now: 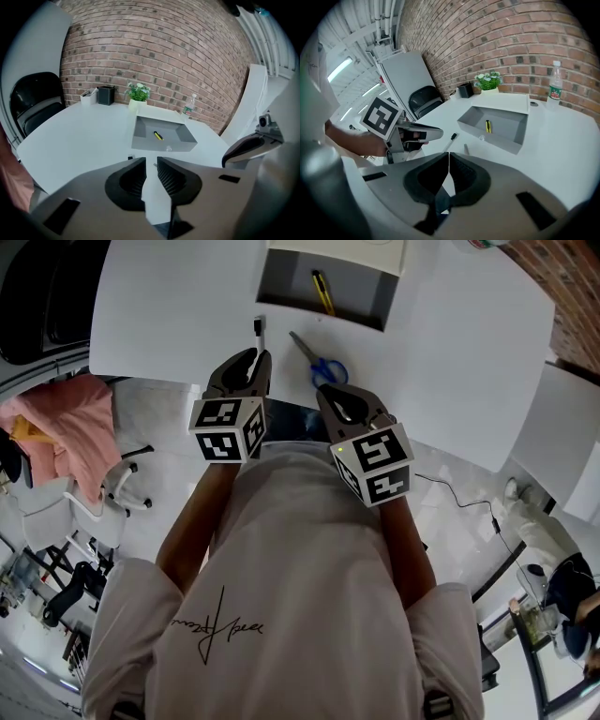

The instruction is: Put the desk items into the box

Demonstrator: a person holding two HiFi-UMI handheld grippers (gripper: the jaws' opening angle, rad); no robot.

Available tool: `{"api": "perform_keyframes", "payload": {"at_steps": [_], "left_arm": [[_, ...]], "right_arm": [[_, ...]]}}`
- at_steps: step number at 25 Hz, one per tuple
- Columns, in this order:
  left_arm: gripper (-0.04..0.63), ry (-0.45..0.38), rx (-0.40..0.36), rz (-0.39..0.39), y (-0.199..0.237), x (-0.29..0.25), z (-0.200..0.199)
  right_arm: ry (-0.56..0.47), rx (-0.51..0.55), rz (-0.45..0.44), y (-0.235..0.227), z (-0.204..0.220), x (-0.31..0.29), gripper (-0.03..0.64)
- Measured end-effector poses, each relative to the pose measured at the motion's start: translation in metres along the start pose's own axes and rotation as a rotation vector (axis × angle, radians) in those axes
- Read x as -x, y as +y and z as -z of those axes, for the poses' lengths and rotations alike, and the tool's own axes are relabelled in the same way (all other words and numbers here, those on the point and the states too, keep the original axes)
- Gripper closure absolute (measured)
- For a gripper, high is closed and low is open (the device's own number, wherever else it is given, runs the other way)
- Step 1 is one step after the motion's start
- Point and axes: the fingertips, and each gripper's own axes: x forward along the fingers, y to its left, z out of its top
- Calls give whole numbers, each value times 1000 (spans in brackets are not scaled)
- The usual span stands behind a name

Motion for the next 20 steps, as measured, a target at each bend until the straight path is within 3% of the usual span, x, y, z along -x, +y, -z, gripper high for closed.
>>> {"api": "perform_keyframes", "payload": {"at_steps": [20], "left_arm": [[503, 101, 5, -12, 25, -31, 22]], "right_arm": [[15, -35, 17, -2, -1, -11, 589]]}}
